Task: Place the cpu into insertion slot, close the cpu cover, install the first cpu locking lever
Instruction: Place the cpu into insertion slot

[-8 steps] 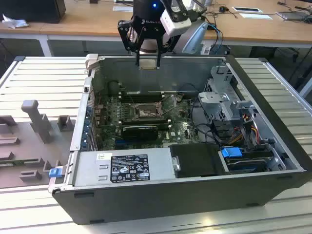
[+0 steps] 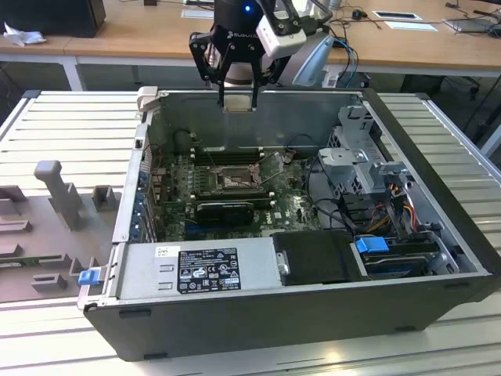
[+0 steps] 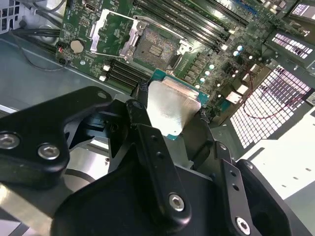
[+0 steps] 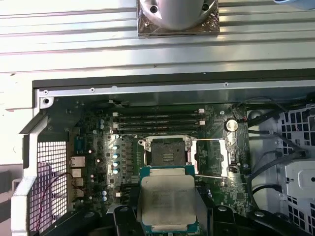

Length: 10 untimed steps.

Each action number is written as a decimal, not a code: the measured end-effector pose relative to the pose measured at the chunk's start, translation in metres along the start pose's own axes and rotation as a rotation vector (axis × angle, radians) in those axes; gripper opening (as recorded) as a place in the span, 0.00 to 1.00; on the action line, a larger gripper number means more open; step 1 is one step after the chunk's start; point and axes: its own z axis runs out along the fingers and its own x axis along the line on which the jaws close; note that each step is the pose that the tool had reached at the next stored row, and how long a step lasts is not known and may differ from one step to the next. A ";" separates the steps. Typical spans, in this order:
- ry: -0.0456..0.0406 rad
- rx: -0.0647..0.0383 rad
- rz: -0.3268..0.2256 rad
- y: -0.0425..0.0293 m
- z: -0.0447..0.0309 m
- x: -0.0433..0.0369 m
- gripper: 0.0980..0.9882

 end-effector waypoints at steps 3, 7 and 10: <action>-0.0004 0.000 0.005 0.0000 0.0000 0.0000 0.48; -0.0013 0.000 0.014 0.0000 0.0000 0.0000 0.48; -0.0020 0.000 0.023 0.0000 0.0000 0.0000 0.48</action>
